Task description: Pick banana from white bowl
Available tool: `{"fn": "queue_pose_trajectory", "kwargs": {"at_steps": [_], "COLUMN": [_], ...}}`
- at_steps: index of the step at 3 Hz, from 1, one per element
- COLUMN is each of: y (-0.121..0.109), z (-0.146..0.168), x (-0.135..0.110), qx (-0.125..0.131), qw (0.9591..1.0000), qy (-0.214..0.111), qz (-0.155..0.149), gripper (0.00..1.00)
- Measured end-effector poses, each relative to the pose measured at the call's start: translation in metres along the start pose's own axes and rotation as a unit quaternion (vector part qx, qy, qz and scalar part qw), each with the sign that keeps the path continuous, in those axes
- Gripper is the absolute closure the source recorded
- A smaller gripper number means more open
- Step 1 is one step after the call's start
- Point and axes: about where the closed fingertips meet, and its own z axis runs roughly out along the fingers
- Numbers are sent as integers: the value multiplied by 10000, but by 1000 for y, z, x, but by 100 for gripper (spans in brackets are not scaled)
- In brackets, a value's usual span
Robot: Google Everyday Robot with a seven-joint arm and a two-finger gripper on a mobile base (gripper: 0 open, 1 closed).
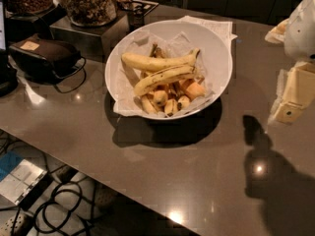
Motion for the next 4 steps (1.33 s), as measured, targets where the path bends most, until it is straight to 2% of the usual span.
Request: {"fn": "queue_pose_trajectory", "kwargs": {"at_steps": [1, 2, 3, 4], "y": [0, 6, 14, 18], "z": [0, -5, -7, -2], "x": [0, -15, -46, -86], "qx": [0, -27, -151, -229], "qw": [10000, 9998, 9984, 9943], "qy": [0, 3, 172, 388], "qz": [0, -176, -522, -963], "gripper": [0, 0, 0, 0]}}
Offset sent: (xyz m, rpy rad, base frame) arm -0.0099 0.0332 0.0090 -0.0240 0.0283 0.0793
